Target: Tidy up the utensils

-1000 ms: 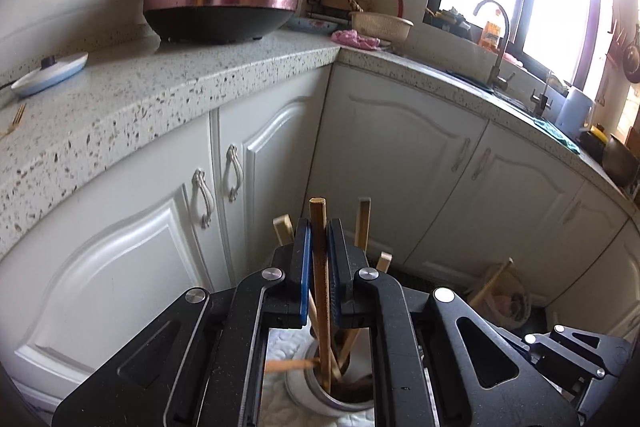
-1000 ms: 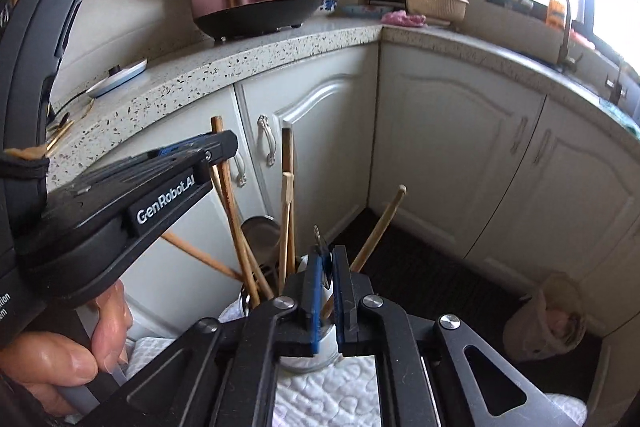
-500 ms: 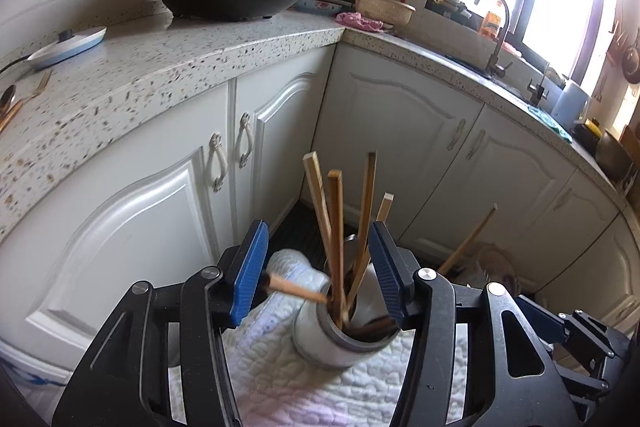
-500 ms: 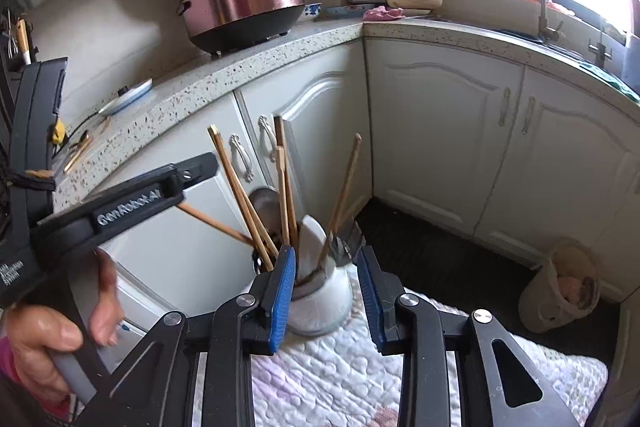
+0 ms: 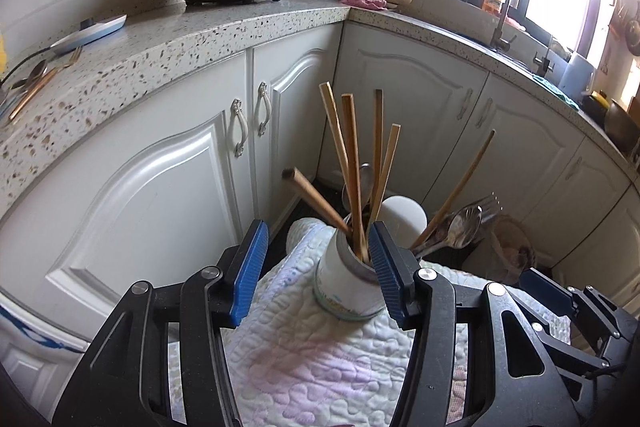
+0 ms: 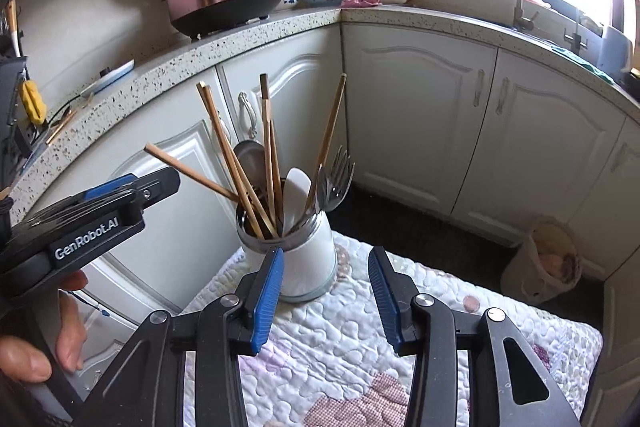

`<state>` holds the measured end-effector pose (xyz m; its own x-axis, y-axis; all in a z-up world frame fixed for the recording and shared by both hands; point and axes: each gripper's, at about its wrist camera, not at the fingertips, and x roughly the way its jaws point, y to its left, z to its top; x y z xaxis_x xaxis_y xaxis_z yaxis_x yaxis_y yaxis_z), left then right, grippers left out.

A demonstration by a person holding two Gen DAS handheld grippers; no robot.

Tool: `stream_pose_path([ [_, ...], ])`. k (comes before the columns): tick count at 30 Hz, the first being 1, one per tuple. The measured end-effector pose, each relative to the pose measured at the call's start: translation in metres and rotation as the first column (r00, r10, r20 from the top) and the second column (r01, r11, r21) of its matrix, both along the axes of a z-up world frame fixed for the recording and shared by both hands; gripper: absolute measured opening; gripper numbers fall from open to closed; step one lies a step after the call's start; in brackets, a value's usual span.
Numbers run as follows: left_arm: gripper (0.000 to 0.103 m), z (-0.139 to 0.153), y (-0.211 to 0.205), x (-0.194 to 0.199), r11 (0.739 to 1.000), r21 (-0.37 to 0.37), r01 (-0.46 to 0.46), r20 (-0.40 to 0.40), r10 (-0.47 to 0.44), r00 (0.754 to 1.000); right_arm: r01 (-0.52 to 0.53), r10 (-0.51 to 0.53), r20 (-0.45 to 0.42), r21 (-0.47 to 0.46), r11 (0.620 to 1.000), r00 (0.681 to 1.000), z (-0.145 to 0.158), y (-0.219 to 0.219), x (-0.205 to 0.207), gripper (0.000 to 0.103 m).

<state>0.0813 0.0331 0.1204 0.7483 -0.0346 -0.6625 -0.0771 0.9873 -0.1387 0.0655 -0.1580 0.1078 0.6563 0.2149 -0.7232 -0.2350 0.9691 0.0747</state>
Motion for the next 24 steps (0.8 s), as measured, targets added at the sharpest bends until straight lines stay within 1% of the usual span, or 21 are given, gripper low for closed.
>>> stream_pose_path([
  [7,0.052,-0.005,0.001,-0.012,1.0,-0.002,-0.008,-0.021,0.008,1.0,0.017,-0.017,0.001,-0.009,1.0,1.0,-0.001,0.004,-0.005,0.042],
  [15,0.052,-0.008,-0.004,-0.022,1.0,0.015,0.0,-0.022,0.001,1.0,0.028,-0.028,-0.005,-0.007,1.0,1.0,-0.001,0.002,-0.01,0.049],
  [24,0.052,-0.009,-0.007,-0.025,1.0,0.028,0.003,-0.025,-0.002,1.0,0.03,-0.03,-0.002,-0.004,1.0,1.0,0.001,0.001,-0.011,0.051],
])
